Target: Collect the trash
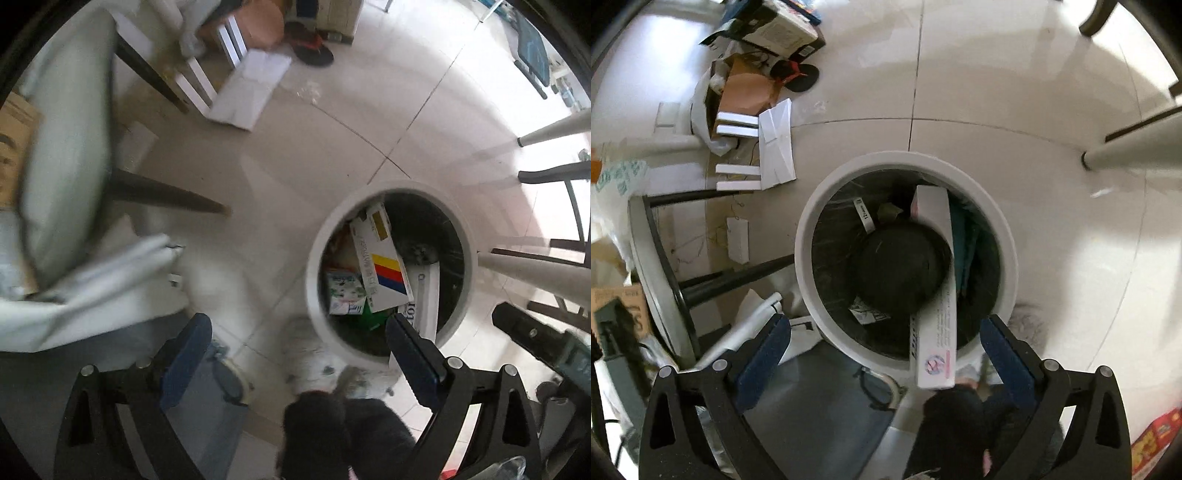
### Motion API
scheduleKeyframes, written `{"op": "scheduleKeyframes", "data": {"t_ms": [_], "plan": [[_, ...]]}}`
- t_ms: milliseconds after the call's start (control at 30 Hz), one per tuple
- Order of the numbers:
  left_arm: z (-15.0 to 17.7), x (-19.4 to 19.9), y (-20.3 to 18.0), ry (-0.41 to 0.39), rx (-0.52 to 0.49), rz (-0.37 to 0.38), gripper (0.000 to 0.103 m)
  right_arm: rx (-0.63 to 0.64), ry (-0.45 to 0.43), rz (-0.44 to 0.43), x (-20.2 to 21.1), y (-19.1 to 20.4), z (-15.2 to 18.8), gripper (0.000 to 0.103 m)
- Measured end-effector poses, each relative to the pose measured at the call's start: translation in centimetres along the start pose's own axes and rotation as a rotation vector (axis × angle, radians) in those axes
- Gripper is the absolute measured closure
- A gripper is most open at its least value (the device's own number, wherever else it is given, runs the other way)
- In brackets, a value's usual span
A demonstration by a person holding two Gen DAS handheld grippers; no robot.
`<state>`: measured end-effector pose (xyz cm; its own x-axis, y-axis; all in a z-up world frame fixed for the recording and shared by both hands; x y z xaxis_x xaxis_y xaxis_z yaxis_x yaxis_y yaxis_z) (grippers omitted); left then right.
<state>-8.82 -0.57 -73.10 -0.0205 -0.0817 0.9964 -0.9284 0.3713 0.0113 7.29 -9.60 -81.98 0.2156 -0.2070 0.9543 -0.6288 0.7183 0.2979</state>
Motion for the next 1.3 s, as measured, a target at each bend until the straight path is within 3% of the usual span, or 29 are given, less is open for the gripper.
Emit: {"op": "scheduleKeyframes", "data": {"t_ms": [233, 367, 667, 867, 1067, 1300], "plan": [[0.5, 12.7, -1.5, -0.043, -0.086, -0.042, 0.007, 0.132, -0.023, 0.210, 9.4, 0.1, 2.0, 0.000], [1.2, 20.7, -3.6, -0.042, -0.154, -0.043, 0.007, 0.183, -0.007, 0.243, 18.2, 0.7, 3.9, 0.000], [2.5, 35.2, -9.7, -0.059, -0.331, 0.091, 0.007, 0.169, -0.079, 0.129, 40.1, 2.5, 5.8, 0.000], [1.9, 43.6, -11.8, -0.114, -0.441, 0.223, 0.007, 0.118, -0.130, 0.055, 51.2, 4.3, 7.4, 0.000], [1.7, 49.5, -11.6, -0.126, -0.521, 0.341, 0.007, 0.036, -0.199, 0.016, 59.0, 6.2, 10.7, 0.000], [2.0, 53.3, -9.9, -0.121, -0.580, 0.420, 0.007, -0.067, -0.285, -0.003, 63.7, 9.3, 14.9, 0.000]]}}
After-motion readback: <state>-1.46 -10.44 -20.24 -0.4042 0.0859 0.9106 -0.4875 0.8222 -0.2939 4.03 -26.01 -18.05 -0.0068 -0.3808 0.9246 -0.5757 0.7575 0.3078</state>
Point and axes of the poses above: each gripper's, at about its wrist camera, not at the fingertips, and x roughly against the way its jaws point, y to its left, z to its underside, the point moved 7 cm from there along -x, roughly the way its jaws point, and after that the axes turned 9 degrees about -y, right-handed, at the moved point
